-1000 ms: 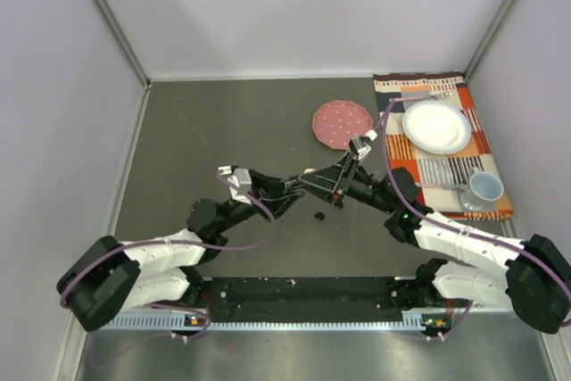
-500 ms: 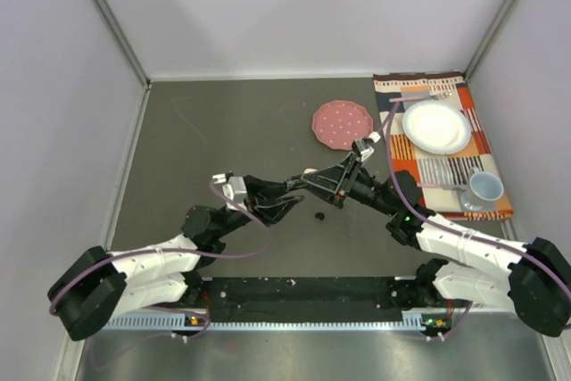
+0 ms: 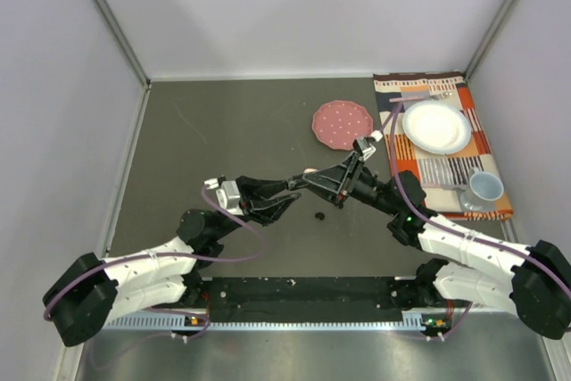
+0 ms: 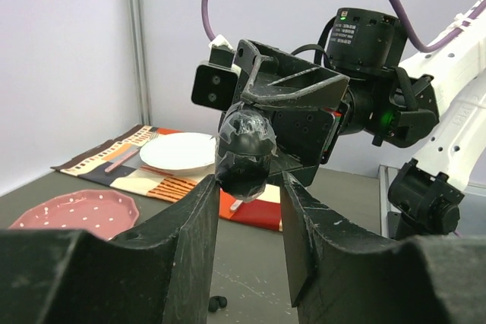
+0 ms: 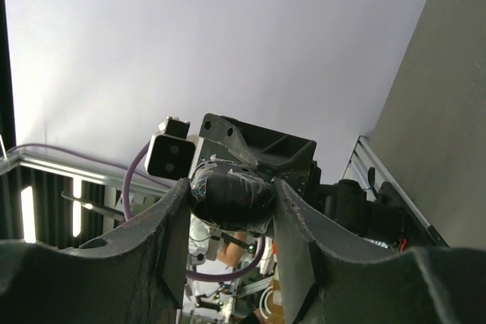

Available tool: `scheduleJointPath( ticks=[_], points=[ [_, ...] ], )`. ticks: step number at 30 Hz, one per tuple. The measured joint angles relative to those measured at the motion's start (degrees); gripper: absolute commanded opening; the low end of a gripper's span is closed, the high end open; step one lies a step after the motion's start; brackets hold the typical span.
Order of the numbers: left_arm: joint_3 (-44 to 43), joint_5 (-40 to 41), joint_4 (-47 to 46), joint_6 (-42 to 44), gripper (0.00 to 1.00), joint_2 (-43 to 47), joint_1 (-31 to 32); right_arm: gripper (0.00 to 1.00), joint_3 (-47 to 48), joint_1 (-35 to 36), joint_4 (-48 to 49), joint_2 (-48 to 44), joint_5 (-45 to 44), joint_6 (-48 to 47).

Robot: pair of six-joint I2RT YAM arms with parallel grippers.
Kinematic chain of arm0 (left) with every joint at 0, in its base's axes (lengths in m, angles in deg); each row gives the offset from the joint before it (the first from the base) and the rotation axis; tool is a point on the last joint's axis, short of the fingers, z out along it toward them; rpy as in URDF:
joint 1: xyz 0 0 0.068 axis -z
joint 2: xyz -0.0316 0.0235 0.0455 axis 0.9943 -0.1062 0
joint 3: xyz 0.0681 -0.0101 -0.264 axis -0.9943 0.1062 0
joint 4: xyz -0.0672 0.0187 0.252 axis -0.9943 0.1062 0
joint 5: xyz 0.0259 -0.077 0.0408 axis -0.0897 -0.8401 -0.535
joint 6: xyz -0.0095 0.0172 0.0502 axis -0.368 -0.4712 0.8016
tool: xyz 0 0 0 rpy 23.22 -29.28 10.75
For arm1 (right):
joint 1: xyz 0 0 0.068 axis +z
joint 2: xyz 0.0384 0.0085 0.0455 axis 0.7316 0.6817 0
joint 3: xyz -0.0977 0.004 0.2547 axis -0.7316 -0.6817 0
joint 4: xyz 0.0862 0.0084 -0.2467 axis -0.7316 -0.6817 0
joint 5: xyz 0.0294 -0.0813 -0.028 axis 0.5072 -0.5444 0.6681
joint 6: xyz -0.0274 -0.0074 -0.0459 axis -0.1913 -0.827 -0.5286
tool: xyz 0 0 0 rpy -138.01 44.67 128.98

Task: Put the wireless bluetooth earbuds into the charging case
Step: Pass from the right arm to the left

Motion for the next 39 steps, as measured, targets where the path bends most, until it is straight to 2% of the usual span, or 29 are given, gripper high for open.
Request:
scheduleJointPath(
  ticks=[24, 39],
  points=[
    [0.0, 3.4, -1.2, 3.7, 0.4, -0.9, 2.2, 0.03, 0.0, 0.0, -1.2, 1.4, 1.0, 2.0],
    [-1.4, 3.4, -1.3, 3.9, 0.44, -2.1, 2.6, 0.02, 0.0, 0.0, -1.0, 1.6, 1.1, 2.2]
  ],
)
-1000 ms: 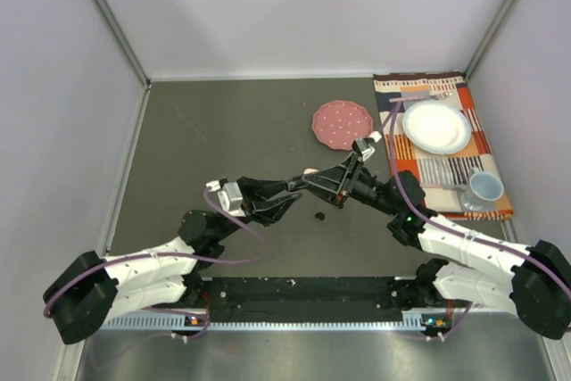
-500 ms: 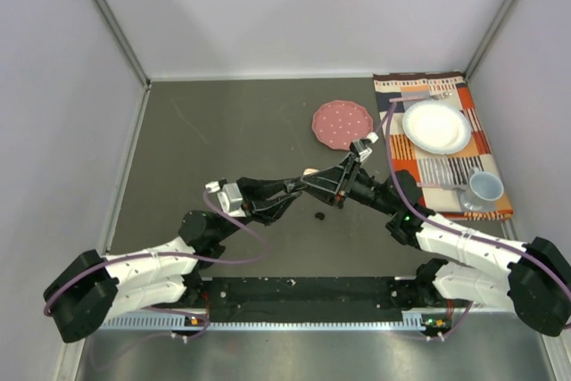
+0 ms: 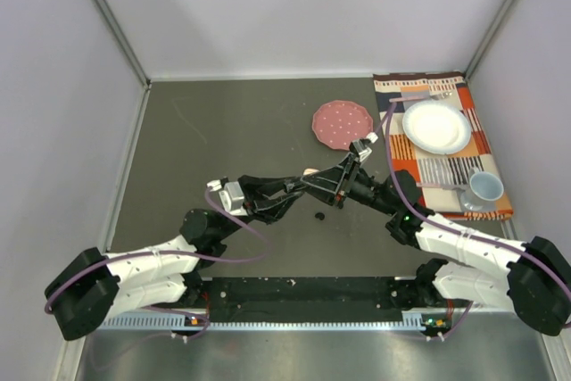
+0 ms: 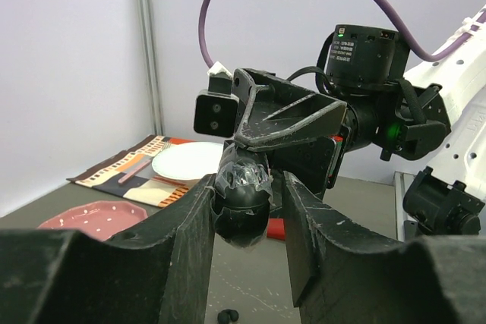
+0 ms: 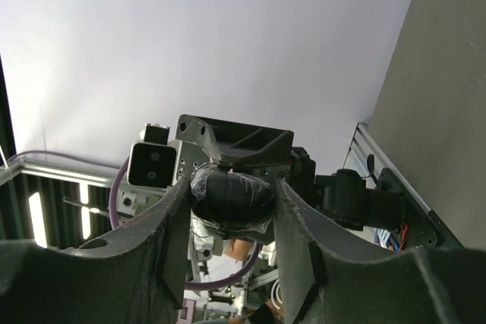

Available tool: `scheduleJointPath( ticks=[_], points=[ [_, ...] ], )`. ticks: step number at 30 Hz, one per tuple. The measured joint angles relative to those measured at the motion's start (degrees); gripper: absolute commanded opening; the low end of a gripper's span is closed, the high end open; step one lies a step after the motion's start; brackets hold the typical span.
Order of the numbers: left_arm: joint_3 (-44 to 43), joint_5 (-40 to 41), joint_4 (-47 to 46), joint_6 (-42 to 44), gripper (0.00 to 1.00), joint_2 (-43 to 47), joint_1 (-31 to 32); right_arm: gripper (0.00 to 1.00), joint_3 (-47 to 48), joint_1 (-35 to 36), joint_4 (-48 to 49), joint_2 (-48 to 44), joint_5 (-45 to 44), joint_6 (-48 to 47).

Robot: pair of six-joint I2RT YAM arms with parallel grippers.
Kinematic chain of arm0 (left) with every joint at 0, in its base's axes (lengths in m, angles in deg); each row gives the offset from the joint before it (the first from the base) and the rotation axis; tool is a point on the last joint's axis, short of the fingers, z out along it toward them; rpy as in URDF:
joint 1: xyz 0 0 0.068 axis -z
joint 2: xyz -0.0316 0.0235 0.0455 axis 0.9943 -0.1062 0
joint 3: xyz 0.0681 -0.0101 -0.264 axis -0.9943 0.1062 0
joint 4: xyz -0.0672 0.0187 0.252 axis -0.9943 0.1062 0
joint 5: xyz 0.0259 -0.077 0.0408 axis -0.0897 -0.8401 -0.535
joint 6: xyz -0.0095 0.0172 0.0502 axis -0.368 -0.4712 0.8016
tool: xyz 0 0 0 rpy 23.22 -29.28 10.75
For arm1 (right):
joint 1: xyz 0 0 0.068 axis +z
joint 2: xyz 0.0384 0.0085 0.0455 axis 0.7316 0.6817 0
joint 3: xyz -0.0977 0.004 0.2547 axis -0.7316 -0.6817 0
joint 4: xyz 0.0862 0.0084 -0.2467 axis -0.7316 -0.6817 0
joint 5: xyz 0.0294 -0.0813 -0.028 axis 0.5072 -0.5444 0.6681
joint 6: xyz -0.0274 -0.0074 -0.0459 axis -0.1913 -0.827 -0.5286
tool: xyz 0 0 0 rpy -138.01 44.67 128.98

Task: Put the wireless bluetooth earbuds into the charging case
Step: Pass from the right arm to the left

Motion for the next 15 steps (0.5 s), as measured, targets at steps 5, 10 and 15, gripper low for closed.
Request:
scheduleJointPath(
  ticks=[5, 10, 15],
  points=[
    [-0.1, 0.3, 0.0, 0.1, 0.44, -0.3, 0.2, 0.03, 0.0, 0.0, 0.1, 0.0, 0.0, -0.1],
    [-0.1, 0.7, 0.1, 0.1, 0.45, -0.7, 0.3, 0.02, 0.0, 0.0, 0.6, 0.0, -0.1, -0.4],
    [-0.1, 1.1, 0.2, 0.1, 0.45, -1.1, 0.3, 0.02, 0.0, 0.0, 1.3, 0.0, -0.1, -0.5]
  ],
)
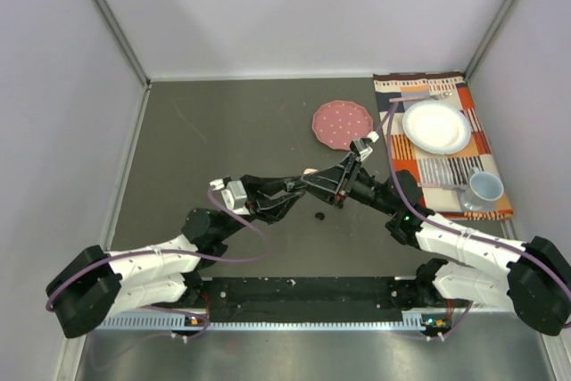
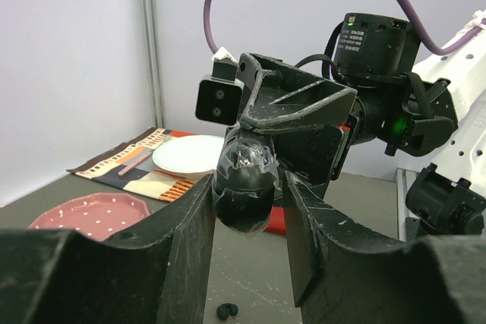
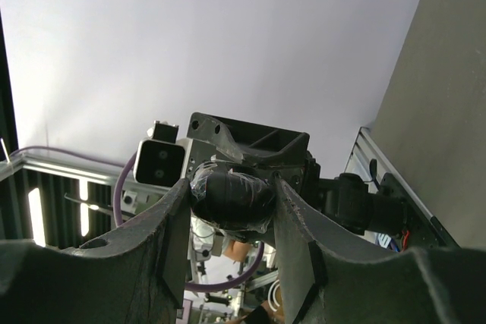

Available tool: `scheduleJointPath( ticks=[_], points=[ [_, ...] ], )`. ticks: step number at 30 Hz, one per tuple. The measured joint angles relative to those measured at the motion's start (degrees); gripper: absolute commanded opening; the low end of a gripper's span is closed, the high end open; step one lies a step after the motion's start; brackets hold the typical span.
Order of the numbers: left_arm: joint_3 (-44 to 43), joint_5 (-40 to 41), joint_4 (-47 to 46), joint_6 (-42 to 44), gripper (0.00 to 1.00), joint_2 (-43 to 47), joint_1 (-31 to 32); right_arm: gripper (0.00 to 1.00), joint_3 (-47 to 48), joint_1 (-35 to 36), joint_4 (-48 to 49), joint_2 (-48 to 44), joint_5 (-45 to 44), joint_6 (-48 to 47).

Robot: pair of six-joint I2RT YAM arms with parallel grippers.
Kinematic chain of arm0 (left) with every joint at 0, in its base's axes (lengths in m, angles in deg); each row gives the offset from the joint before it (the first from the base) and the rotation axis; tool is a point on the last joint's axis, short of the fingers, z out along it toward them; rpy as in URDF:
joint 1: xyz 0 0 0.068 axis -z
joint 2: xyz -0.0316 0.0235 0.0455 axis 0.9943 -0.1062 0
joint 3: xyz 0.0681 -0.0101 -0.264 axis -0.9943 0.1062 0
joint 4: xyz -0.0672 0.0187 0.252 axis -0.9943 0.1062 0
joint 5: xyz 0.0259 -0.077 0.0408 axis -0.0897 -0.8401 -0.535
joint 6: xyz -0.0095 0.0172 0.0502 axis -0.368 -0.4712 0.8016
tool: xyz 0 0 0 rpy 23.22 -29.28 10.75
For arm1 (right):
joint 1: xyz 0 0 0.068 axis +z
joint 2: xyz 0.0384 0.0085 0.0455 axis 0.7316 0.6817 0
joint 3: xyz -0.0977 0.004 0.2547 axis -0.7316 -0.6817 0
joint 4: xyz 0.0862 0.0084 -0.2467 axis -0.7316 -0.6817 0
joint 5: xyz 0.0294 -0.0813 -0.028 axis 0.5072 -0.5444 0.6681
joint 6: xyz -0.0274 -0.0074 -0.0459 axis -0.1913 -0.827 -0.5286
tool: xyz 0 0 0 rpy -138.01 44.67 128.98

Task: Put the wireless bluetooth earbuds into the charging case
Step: Pass from the right arm to the left, then open the charging case.

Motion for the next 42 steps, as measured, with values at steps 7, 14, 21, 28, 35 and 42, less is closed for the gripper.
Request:
scheduleJointPath(
  ticks=[7, 14, 21, 28, 35, 42],
  points=[
    [0.0, 0.2, -0.1, 0.0, 0.4, 0.0, 0.0, 0.02, 0.0, 0.0, 0.3, 0.0, -0.1, 0.0],
    [0.0, 0.3, -1.0, 0.0, 0.38, -0.9, 0.0, 0.02, -0.3, 0.0, 1.2, 0.0, -0.2, 0.1],
    [0.0, 0.3, -1.1, 0.1, 0.1, -0.9, 0.1, 0.07, -0.4, 0.0, 1.5, 0.0, -0.2, 0.2],
    [0.0, 0.4, -1.1, 0.2, 0.0, -0.9, 0.3, 0.49, -0.9, 0.0, 2.1, 0.0, -0.3, 0.4],
    [0.0, 0.4, -0.9, 0.4, 0.0, -0.8, 0.4, 0.84, -0.9, 0.0, -0.8, -0.4, -1.6, -2.0],
    [0.2, 1.0, 1.6, 1.3, 0.0, 1.6, 0.4, 0.85, 1.8, 0.0, -18.2, -10.1, -6.6, -14.7]
  ],
)
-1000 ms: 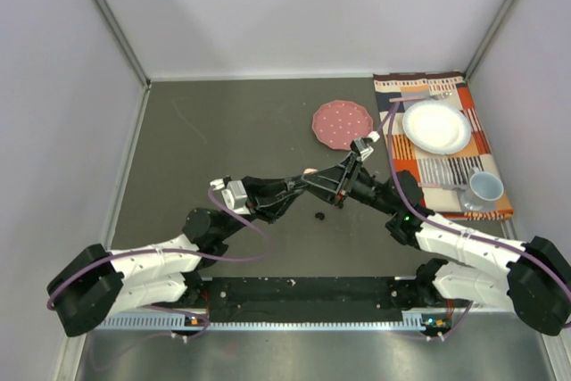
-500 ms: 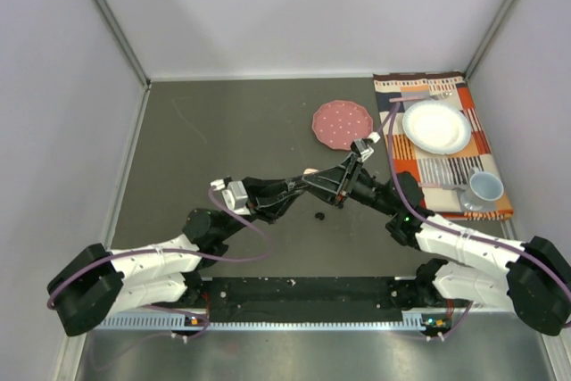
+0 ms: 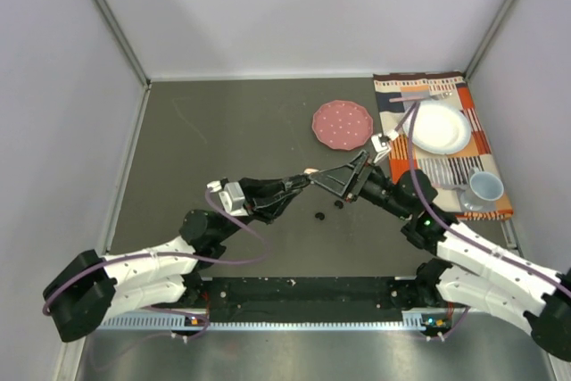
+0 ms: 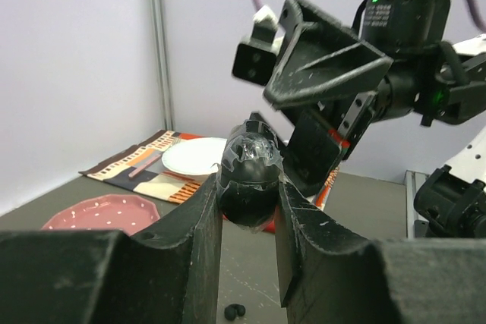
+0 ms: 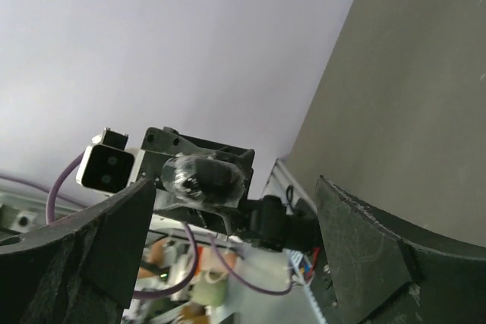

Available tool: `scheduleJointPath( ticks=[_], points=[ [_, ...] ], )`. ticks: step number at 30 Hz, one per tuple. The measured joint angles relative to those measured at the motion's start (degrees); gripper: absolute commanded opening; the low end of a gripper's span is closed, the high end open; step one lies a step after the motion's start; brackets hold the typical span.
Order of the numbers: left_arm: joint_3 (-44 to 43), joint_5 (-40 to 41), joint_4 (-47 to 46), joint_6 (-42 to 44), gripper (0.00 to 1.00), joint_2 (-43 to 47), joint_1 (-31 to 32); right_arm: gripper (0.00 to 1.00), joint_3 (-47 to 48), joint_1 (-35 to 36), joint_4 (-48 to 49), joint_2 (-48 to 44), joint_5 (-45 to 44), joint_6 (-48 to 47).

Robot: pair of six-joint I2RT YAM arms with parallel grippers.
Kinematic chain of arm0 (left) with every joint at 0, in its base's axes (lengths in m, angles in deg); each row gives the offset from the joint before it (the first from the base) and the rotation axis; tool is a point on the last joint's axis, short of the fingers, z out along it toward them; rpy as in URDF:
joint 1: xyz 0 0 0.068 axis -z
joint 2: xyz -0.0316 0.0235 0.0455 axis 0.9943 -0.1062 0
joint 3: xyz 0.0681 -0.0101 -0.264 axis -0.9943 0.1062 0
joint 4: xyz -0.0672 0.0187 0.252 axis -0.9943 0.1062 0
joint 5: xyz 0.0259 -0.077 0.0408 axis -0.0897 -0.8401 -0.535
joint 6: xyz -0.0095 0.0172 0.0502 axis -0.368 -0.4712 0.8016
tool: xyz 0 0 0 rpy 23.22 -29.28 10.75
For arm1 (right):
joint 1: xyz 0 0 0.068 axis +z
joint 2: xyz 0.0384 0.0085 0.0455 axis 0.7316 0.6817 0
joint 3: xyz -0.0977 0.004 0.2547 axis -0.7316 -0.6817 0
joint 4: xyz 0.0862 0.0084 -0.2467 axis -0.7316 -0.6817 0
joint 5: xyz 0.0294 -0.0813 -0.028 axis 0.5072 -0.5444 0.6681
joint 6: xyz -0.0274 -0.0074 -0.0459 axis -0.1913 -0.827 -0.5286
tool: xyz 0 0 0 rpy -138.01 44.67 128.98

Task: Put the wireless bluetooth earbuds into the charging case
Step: Open the charging case.

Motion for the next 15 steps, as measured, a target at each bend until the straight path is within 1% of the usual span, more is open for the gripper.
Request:
scheduleJointPath(
  ticks=[3, 6, 10, 15],
  points=[
    [0.1, 0.7, 0.9, 0.4, 0.0, 1.6, 0.0, 0.85, 3.8, 0.0, -8.3, -4.6, -2.3, -7.9],
    [0.1, 0.9, 1.8, 0.7, 0.0, 2.4, 0.0, 0.86, 8.0, 0.0, -14.5, -6.7, -3.1, -14.8],
    [0.1, 0.8, 3.4, 1.0, 0.0, 2.5, 0.0, 0.85, 13.6, 0.0, -21.5, -5.2, -2.5, -21.7],
    [0.0, 0.6, 4.5, 1.1, 0.0, 2.5, 0.0, 0.85, 15.5, 0.5, -27.6, -1.4, -1.2, -25.7]
  ],
)
